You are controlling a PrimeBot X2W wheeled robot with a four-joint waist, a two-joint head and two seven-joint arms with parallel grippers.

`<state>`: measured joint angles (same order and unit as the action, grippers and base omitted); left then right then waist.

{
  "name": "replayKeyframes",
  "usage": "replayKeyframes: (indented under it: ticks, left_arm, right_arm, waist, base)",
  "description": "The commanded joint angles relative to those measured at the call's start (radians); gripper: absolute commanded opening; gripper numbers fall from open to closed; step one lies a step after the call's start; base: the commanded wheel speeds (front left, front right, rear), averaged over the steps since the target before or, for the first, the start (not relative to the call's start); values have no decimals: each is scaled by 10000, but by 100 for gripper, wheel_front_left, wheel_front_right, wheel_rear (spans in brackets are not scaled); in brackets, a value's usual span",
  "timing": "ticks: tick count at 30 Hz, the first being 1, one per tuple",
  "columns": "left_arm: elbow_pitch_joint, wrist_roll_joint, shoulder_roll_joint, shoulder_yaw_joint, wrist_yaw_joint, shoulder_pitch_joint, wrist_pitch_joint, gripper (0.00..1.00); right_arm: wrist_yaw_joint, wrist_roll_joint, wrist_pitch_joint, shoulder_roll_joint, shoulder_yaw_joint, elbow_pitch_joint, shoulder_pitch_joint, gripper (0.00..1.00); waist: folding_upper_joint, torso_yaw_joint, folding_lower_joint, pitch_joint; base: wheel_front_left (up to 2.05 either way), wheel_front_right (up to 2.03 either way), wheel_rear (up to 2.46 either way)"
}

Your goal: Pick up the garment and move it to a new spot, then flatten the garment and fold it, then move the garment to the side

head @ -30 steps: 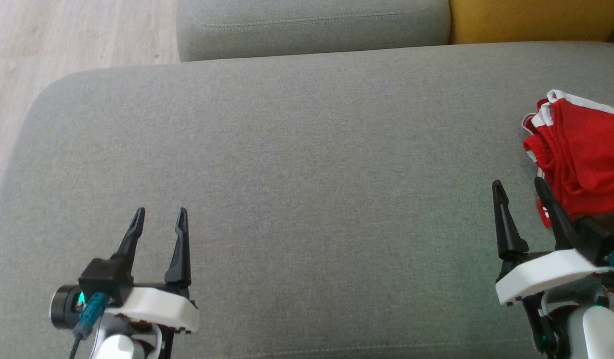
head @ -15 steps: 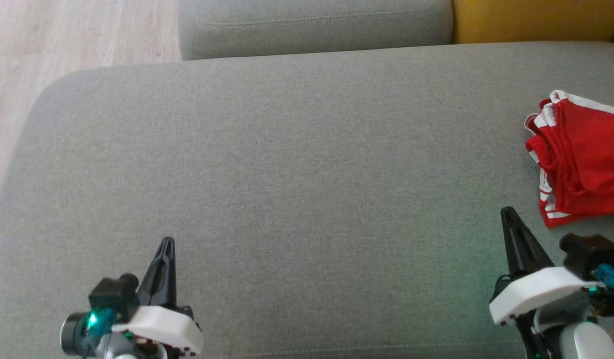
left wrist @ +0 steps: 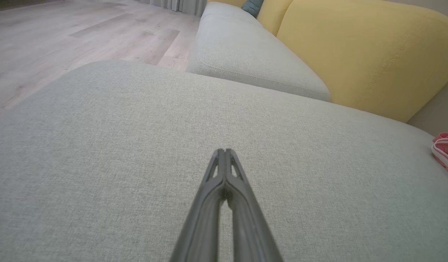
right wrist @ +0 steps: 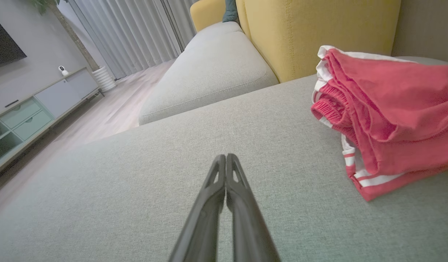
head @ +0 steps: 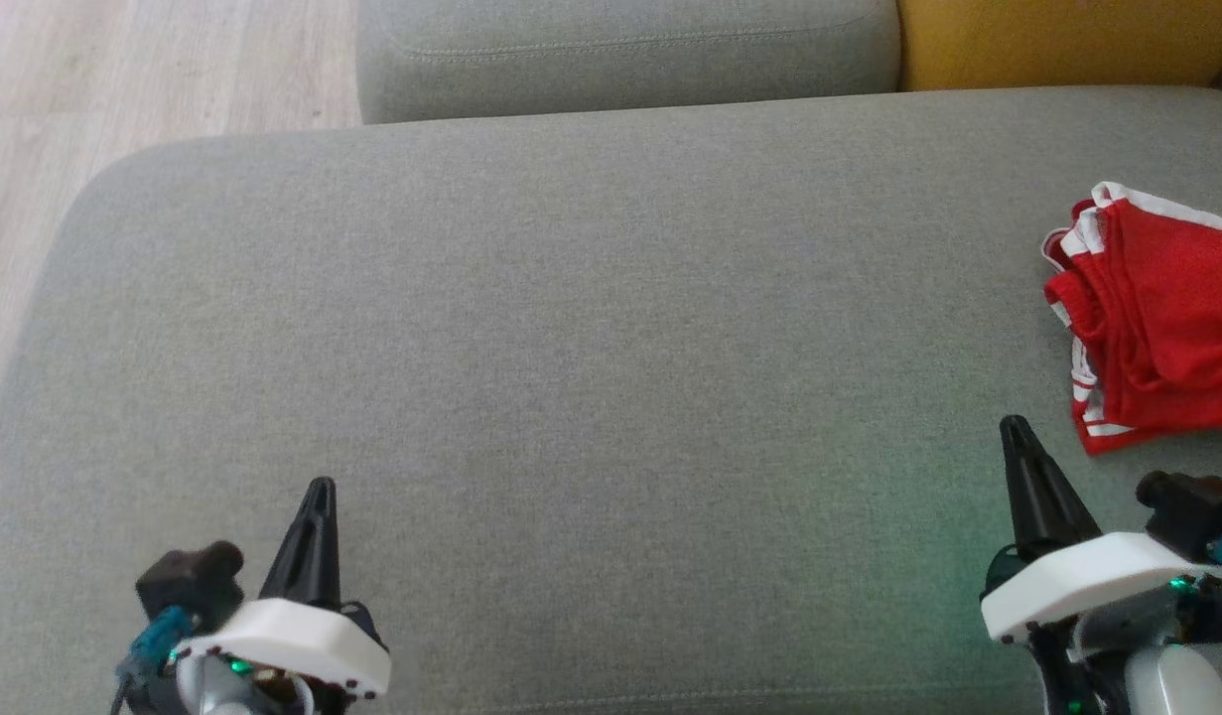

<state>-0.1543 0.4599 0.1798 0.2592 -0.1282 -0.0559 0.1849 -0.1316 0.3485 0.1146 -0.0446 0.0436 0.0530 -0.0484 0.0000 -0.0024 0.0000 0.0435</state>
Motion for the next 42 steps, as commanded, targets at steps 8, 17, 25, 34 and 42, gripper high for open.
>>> replayKeyframes:
  ticks: [8,17,25,34,42]
  left_arm:
    - [174,1075,-14,-431,251,579,-208,0]
    - [85,1968,-78,-645,442,667,-389,0]
    - [10,2857,-149,-868,633,746,-578,0]
    - [-83,3850,-236,-1127,848,837,-797,0]
    - [-170,4724,-316,-1363,1038,920,-997,0]
  right_arm:
    - [2,1164,-68,-75,69,-98,561,0]
    - [3,2112,-80,-89,100,65,641,0]
    - [3,3061,-90,-100,134,228,721,0]
    - [4,4125,-98,-110,176,412,811,0]
    - [4,5064,-103,-117,216,576,892,0]
  waist:
    - [0,2,0,-33]
    - [0,4,0,-63]
    - [0,6,0,-93]
    - [0,8,0,-127]
    - [0,10,0,-157]
  base:
    - [0,0,0]
    - [0,0,0]
    - [0,0,0]
    - [0,0,0]
    - [0,0,0]
